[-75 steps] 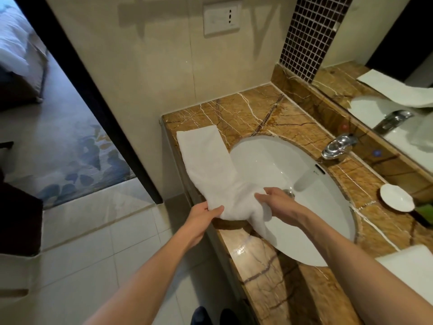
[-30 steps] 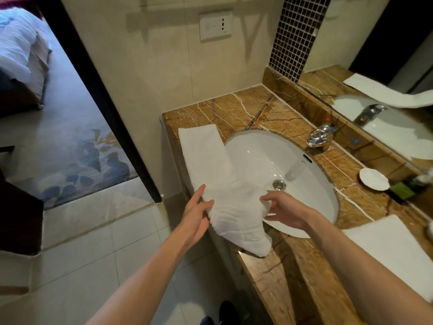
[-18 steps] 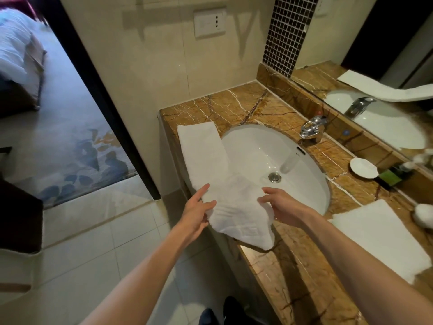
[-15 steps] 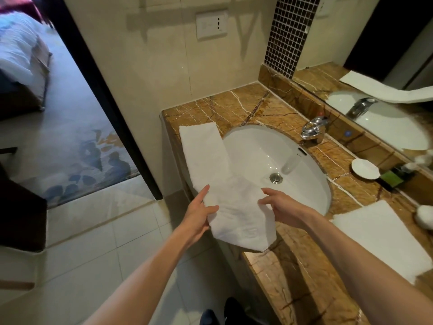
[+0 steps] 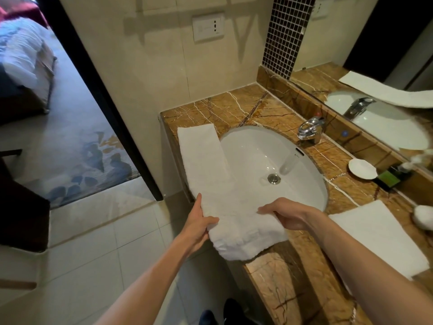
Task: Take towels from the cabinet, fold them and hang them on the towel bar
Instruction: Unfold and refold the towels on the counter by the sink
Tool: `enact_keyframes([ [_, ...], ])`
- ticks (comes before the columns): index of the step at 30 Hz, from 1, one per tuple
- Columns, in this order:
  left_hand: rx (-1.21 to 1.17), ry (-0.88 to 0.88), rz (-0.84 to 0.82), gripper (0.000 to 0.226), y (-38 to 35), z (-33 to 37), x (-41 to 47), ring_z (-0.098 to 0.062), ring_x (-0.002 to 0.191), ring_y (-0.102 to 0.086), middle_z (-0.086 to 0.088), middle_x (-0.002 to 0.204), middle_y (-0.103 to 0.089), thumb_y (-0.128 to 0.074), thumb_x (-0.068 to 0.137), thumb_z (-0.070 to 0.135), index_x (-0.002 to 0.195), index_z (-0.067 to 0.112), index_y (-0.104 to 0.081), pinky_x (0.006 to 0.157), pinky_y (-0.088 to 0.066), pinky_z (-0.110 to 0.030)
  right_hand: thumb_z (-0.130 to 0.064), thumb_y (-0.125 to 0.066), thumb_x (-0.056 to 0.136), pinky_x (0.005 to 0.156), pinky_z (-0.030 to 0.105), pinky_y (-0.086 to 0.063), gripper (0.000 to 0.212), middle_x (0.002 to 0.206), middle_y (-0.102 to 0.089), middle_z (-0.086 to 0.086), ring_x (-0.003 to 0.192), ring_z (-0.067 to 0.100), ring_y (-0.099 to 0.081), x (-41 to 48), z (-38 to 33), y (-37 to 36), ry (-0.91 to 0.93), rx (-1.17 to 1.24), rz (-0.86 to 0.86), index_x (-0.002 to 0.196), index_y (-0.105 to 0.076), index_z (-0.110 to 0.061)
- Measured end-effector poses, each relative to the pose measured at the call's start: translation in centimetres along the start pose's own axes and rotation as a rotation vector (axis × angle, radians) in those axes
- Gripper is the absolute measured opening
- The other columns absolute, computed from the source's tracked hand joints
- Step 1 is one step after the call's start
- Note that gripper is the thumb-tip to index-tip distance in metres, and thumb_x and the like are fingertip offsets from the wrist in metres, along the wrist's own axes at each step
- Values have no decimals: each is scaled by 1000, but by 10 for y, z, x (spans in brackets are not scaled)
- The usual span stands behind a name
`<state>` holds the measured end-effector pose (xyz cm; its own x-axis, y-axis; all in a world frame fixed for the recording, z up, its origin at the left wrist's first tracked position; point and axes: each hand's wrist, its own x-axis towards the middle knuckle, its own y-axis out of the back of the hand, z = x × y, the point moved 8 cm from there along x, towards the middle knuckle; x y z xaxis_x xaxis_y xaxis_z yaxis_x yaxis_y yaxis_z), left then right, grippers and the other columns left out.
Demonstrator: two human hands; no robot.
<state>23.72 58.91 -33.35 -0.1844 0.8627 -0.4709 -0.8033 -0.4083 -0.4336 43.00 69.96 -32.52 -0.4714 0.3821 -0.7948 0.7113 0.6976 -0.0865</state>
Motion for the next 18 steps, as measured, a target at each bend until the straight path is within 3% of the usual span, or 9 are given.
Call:
enact_keyframes([
  [5, -103, 38, 69, 90, -3, -17, -4, -30, 123, -53, -8, 138, -52, -46, 81, -25, 150, 26, -21, 99, -44, -54, -13, -62, 91, 104, 45, -45, 40, 123, -64, 19, 115, 35, -60, -1, 16, 5, -64, 75, -77, 126, -53, 2],
  [9, -120, 80, 125, 92, -1, -29, -4, -30, 124, -50, -8, 145, -45, -45, 82, -25, 152, 28, -18, 102, -42, -54, -18, -61, 91, 87, 37, -55, 31, 123, -59, 12, 110, 30, -60, -13, 21, 7, -87, -123, -88, 120, -50, -11],
  [12, -130, 89, 142, 92, -2, -34, -4, -29, 123, -51, -6, 147, -42, -46, 83, -24, 151, 30, -17, 101, -43, -53, -11, -65, 89, 96, 44, -52, 39, 124, -65, 11, 112, 31, -64, -14, 30, 13, -107, -138, -136, 125, -53, -6],
  [16, -71, 98, 137, 95, -6, -38, -5, -29, 122, -52, -4, 146, -43, -49, 81, -24, 151, 32, -16, 97, -45, -57, -8, -64, 90, 92, 40, -54, 24, 114, -70, 9, 103, 27, -68, -13, 35, 22, -123, -230, -69, 113, -60, -6],
  [18, -7, 119, 136, 98, -8, -44, -6, -28, 120, -54, -2, 144, -45, -51, 80, -23, 151, 32, -13, 92, -51, -52, -10, -67, 88, 95, 44, -53, 28, 116, -68, 14, 105, 30, -67, -8, 40, 29, -129, -283, -24, 115, -60, -3],
])
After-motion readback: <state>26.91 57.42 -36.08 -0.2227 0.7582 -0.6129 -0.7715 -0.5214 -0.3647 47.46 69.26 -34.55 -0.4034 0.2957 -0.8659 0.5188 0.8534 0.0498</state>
